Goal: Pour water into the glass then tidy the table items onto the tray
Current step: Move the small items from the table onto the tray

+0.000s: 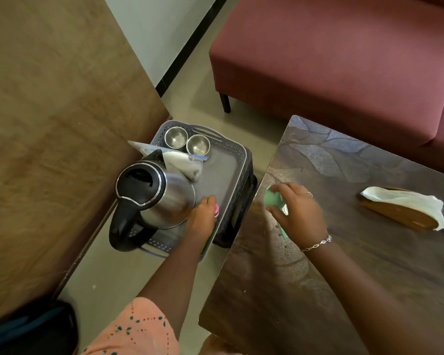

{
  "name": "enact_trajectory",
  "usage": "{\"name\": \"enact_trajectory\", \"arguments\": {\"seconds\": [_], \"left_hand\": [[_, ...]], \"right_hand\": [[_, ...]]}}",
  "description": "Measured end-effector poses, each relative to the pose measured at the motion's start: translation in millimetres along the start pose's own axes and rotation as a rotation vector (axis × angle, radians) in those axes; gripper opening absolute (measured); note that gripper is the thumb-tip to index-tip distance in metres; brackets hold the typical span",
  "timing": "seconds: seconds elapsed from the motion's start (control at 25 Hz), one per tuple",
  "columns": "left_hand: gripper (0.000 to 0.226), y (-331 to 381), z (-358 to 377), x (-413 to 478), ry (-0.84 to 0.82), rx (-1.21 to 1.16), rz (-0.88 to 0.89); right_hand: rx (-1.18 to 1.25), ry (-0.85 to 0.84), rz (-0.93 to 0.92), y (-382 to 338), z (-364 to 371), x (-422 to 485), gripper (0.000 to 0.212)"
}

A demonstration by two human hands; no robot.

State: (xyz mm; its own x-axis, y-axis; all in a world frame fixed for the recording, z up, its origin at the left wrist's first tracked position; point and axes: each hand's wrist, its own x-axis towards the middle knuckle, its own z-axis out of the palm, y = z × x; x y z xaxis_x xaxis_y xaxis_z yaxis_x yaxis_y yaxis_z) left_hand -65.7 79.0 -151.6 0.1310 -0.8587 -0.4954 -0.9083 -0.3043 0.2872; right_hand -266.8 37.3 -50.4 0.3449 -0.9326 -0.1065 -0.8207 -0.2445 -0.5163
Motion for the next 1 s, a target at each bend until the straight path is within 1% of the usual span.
{"name": "enact_trajectory", "arguments": {"seconds": [0.24, 0.32, 0.48, 0.6, 0.64, 0.8, 0.92, 1.0], "left_hand": [[0.032, -7.5, 7.6, -3.7, 0.008, -0.077, -0.031], [0.03, -10.8, 10.0, -4.8, 0.015, -0.084, -0.032], [0.026, -11.6, 14.8, -4.4, 0.057, -0.088, -0.044], [0.025, -12.1, 18.2, -5.9, 0.102, -0.152, -0.043], [0.028, -14.0, 18.9, -6.5, 0.112, -0.197, -0.045], [0.052, -23.5, 26.1, -12.2, 0.139, -0.411, -0.056], [0.054, -30.2, 31.6, -15.5, 0.167, -0.512, -0.079], [0.056, -31.4, 34.7, -16.6, 0.158, -0.533, -0.107]], "right_hand": [[0.109, 0.002, 0.148, -14.6, 10.3, 16.4, 0.032], [0.153, -0.003, 0.191, -22.4, 13.0, 27.2, 0.032], [0.149, -0.015, 0.229, -35.3, 22.1, 55.5, 0.032], [0.158, -0.044, 0.241, -42.6, 31.4, 76.4, 0.033], [0.161, -0.059, 0.234, -44.7, 36.1, 82.5, 0.033], [0.133, -0.142, 0.199, -50.3, 59.0, 101.1, 0.033], [0.127, -0.185, 0.23, -53.8, 77.7, 114.5, 0.032], [0.114, -0.205, 0.255, -53.8, 89.2, 121.6, 0.035]]}}
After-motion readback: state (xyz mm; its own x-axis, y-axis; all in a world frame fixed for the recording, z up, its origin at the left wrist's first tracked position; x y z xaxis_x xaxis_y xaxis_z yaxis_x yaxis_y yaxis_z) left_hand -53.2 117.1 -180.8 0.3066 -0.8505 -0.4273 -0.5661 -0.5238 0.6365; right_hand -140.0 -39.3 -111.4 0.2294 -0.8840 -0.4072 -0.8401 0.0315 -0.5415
